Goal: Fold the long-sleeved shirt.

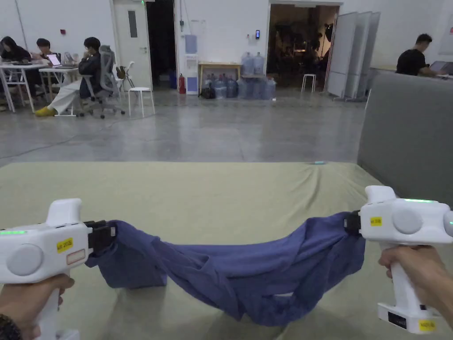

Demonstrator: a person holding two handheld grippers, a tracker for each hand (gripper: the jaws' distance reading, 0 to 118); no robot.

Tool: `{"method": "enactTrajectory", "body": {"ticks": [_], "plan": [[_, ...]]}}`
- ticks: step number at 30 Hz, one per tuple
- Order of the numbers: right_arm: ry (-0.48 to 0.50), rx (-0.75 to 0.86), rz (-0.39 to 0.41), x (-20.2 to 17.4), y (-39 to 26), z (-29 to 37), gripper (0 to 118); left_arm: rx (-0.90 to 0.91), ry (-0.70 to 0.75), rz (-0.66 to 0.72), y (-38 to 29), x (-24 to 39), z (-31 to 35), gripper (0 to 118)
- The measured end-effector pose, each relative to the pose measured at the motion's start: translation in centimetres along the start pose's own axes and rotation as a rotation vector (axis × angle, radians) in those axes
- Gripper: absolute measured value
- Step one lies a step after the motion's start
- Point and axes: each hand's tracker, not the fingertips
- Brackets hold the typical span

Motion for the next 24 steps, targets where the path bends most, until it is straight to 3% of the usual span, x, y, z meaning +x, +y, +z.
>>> {"method": "enactTrajectory", "body": {"ticks": [4,9,14,18,20,21,22,23,24], "plan": [[0.060,-0.016,0.069,0.1,-7.3,5.5,1,-0.015,-0.038,-0.079,-6.3,0.2,5.7,6],[0.114,-0.142,0.083,0.4,-17.8,9.7,1,-0.167,-0.069,-0.177,-15.6,-0.1,10.3,6],[0.097,-0.288,0.174,1.0,-25.3,9.3,1,-0.223,-0.079,-0.118,-21.7,-1.1,11.8,6],[0.102,-0.315,0.152,1.3,-25.9,8.9,1,-0.192,-0.059,-0.051,-21.9,-1.9,12.1,6],[0.081,-0.323,0.134,1.2,-24.9,10.0,9,-0.189,-0.034,-0.011,-20.8,-1.8,12.8,11],[0.046,-0.305,0.136,1.3,-24.2,11.0,29,-0.194,-0.046,-0.009,-20.2,-1.8,13.5,29],[0.047,-0.241,0.129,1.5,-23.4,12.7,74,-0.127,-0.098,0.016,-19.9,-1.7,14.8,84],[0.068,-0.194,0.115,1.7,-22.8,14.1,103,-0.120,-0.062,-0.007,-19.5,-1.5,15.7,117],[0.066,-0.160,0.094,1.9,-22.4,15.9,111,-0.123,-0.067,-0.001,-19.2,-1.3,16.6,115]]}}
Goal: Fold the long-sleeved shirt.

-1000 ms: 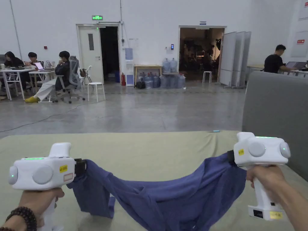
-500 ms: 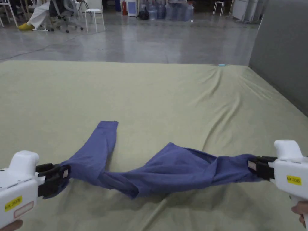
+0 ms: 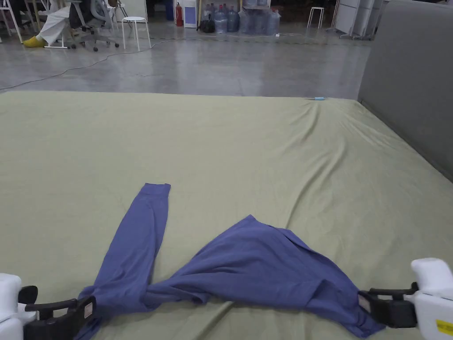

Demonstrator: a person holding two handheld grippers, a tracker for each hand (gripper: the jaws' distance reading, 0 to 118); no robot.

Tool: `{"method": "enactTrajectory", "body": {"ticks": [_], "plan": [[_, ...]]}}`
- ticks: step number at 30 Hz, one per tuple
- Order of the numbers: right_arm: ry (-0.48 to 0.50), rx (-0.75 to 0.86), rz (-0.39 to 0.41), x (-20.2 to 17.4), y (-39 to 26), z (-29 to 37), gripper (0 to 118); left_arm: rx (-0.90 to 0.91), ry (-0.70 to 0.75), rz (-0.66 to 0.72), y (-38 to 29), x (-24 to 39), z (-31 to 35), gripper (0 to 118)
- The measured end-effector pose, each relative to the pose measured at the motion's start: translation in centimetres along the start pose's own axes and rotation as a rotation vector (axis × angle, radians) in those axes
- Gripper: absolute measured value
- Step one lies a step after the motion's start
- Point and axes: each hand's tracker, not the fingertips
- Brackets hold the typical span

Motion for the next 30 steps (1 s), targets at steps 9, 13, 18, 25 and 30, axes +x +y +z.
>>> {"method": "enactTrajectory", "body": {"ticks": [9,13,18,25,30], "plan": [[0.028,-0.040,-0.106,-1.7,-1.4,4.7,0,-0.043,-0.004,0.023,-0.3,2.4,3.2,0],[0.015,-0.040,-0.089,-2.4,-1.5,4.7,0,-0.033,0.022,0.007,-0.4,3.0,2.0,0],[0.025,-0.055,-0.109,-2.0,-0.9,3.8,0,-0.167,0.124,0.069,-0.8,1.9,-1.9,101],[0.027,-0.103,-0.059,-3.5,0.0,1.3,0,-0.314,0.285,0.097,-4.1,-1.9,-8.4,116],[0.048,-0.163,0.030,-5.0,3.6,-3.7,0,-0.339,0.265,0.071,-3.9,-1.2,-8.9,41]]}}
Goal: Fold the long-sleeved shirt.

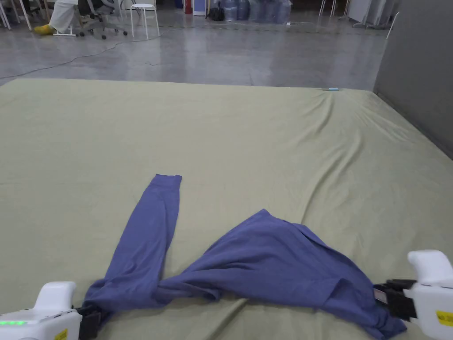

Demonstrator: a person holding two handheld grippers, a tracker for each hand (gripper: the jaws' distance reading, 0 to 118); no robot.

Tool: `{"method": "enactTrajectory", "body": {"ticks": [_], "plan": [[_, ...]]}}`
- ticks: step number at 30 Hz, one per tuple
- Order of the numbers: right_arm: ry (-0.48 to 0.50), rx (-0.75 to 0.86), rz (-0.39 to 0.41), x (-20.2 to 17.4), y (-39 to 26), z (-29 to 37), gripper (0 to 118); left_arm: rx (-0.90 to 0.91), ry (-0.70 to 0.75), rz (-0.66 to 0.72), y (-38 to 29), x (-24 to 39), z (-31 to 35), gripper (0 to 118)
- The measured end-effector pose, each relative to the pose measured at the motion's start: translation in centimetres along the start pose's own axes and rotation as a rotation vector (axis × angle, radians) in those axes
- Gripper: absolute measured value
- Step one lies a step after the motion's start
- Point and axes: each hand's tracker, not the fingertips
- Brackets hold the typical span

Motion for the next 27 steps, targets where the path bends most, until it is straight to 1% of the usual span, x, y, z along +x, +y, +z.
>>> {"method": "enactTrajectory", "body": {"ticks": [1,3,4,6,7,9,10,11,12,13,15,16,17,18,19,20,21,22,23,24,25,26,27], "plan": [[0.030,0.008,0.035,-0.6,1.6,-1.0,0,0.010,-0.056,-0.006,0.3,0.2,0.4,35],[0.040,0.026,0.083,-1.8,5.3,-3.4,0,0.018,-0.047,-0.001,0.5,-0.1,1.0,2],[0.054,0.027,0.114,-2.5,7.6,-4.9,0,0.017,-0.052,-0.010,0.6,-0.1,1.2,2],[0.068,0.045,0.132,-3.6,12.0,-8.1,0,0.037,-0.056,-0.012,0.8,-0.2,1.6,2],[0.090,0.028,0.171,-4.2,14.3,-10.2,0,0.042,-0.066,-0.005,0.9,0.0,2.0,2],[0.112,-0.022,0.213,-5.2,18.0,-14.5,0,0.025,-0.099,0.047,0.8,0.0,2.1,2],[0.123,-0.072,0.226,-5.8,19.5,-16.8,22,0.024,-0.103,0.056,0.8,0.0,2.1,2],[0.132,-0.122,0.230,-6.1,20.4,-18.8,55,0.023,-0.106,0.057,0.8,0.0,2.1,2],[0.127,-0.155,0.245,-6.5,21.2,-20.9,88,0.041,-0.081,0.038,0.9,-0.1,2.2,2],[0.106,-0.164,0.261,-6.8,21.8,-22.7,105,0.037,-0.079,0.044,0.9,-0.1,2.1,2],[0.047,-0.222,0.293,-7.4,22.3,-25.8,102,0.026,-0.085,0.060,0.8,-0.4,1.9,2],[0.040,-0.262,0.300,-7.4,22.3,-26.9,102,0.026,-0.084,0.071,0.8,-0.5,1.8,2],[0.036,-0.286,0.303,-7.4,22.3,-28.0,99,0.023,-0.088,0.078,0.8,-0.6,1.8,2],[0.022,-0.313,0.305,-7.5,22.0,-28.8,92,0.020,-0.093,0.082,0.8,-0.7,1.8,2],[0.002,-0.332,0.310,-7.5,21.7,-29.5,78,0.019,-0.093,0.085,0.8,-0.7,1.7,2],[-0.017,-0.354,0.316,-7.6,21.3,-30.1,71,0.014,-0.102,0.092,0.8,-0.8,1.6,2],[0.000,-0.367,0.304,-7.5,20.9,-30.3,71,0.010,-0.108,0.099,1.0,-0.9,1.5,2],[0.012,-0.335,0.294,-7.9,20.7,-29.9,69,0.010,-0.108,0.107,1.1,-0.9,1.5,2],[0.006,-0.323,0.304,-8.1,20.7,-29.4,67,0.011,-0.108,0.112,1.3,-0.8,1.6,2],[0.031,-0.310,0.312,-8.2,20.7,-28.9,61,0.016,-0.105,0.109,1.5,-0.8,1.6,2],[0.011,-0.284,0.335,-8.7,20.5,-28.6,55,0.019,-0.102,0.109,1.7,-0.7,1.7,2],[-0.087,-0.258,0.381,-9.2,20.6,-28.1,44,0.022,-0.096,0.103,1.8,-0.6,1.7,2],[-0.046,-0.279,0.368,-9.2,20.6,-27.7,14,0.024,-0.094,0.096,2.1,-0.6,1.8,2]]}}
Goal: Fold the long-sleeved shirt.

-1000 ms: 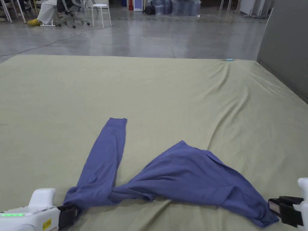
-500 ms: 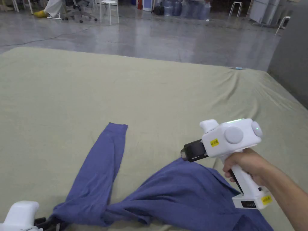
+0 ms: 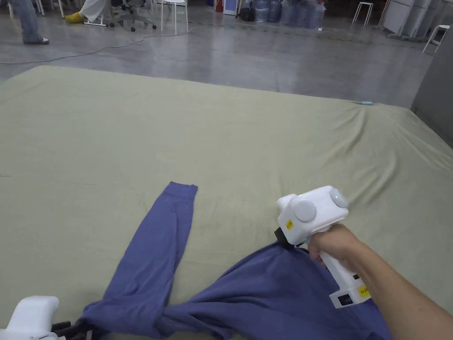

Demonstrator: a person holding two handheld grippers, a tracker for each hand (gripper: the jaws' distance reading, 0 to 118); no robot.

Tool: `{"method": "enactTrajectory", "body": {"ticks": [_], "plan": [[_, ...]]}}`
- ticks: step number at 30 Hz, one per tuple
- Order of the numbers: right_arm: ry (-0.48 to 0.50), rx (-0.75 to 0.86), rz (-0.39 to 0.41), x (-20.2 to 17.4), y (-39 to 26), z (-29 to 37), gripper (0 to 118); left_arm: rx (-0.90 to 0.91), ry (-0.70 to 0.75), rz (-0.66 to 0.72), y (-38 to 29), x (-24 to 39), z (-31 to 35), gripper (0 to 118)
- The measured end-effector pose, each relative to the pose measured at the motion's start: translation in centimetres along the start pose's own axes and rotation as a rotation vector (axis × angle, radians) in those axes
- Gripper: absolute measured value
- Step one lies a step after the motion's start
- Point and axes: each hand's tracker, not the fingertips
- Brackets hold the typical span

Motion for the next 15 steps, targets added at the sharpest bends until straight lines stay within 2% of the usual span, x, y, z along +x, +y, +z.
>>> {"method": "enactTrajectory", "body": {"ticks": [1,4,11,15], "plan": [[-0.002,0.042,-0.016,0.4,0.0,0.9,0,0.015,0.010,-0.005,0.4,0.1,0.2,2],[0.031,0.159,-0.105,2.0,0.3,6.0,0,0.104,0.030,-0.040,2.8,0.4,1.9,2],[0.000,0.427,-0.114,6.2,0.2,22.4,0,0.318,-0.002,-0.177,11.2,4.1,7.5,2],[-0.086,0.582,-0.128,8.3,0.4,32.6,0,0.489,-0.010,-0.227,18.4,7.1,11.0,2]]}}
